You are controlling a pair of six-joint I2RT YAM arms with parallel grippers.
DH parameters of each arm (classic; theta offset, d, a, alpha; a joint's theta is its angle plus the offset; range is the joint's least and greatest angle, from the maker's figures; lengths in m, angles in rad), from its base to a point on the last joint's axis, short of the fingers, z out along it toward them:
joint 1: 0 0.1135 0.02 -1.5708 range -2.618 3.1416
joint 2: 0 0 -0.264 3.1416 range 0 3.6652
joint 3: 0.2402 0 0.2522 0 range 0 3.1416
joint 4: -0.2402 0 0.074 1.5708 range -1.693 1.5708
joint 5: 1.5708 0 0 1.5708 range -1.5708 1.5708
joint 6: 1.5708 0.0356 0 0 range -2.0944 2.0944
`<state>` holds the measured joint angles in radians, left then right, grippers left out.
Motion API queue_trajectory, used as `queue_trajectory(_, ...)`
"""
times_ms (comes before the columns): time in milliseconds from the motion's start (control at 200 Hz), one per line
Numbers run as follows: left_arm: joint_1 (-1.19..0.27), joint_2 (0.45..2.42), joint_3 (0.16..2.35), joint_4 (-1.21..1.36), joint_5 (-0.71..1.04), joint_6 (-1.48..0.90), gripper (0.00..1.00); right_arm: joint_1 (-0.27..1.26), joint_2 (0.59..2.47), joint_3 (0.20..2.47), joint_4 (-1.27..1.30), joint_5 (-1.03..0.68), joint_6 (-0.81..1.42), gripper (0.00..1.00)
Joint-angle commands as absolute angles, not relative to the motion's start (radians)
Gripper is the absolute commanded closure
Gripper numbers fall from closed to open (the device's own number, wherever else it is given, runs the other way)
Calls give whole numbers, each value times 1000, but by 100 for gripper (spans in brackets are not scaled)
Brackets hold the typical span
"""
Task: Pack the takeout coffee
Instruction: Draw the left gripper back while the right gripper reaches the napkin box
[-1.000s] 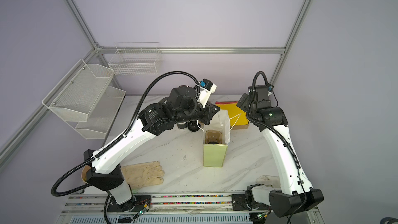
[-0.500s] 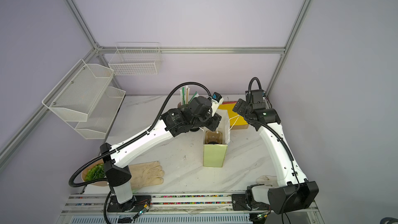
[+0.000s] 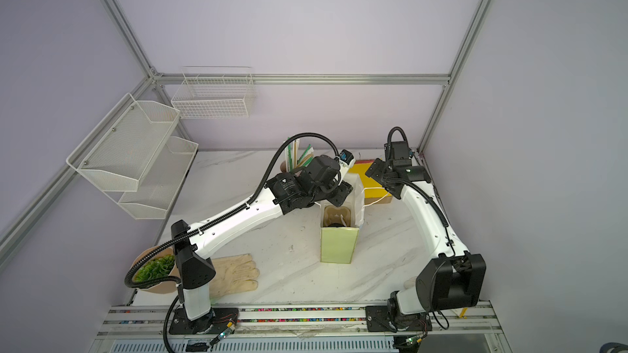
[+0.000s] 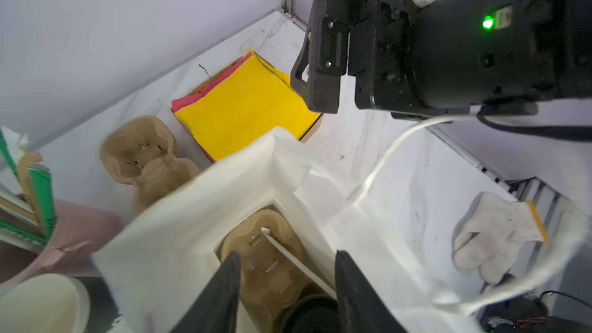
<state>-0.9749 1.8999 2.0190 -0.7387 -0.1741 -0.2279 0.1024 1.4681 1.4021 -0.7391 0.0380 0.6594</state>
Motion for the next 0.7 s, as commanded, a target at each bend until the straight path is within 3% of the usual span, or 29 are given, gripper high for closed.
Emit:
queue_trajectory(0, -956, 1839, 2169, -747, -229, -157, 33, 79, 1510, 1414, -694, -9, 714, 3)
queue_trajectory(130, -923, 1746, 2142, -729, -265, -125, 11, 76, 1607, 1459, -685, -15, 734, 3)
queue_trajectory(250, -887, 1608, 2013, -657, -290, -118, 0, 59, 1693, 1498, -676, -60, 740, 3)
queue_trajectory(500, -850, 1363, 1760, -590, -369, -86, 0, 49, 1799, 1525, -576, -125, 758, 3)
queue_trajectory(695, -825, 1202, 1572, -558, -458, -19, 0, 51, 1970, 1599, -615, -3, 779, 5)
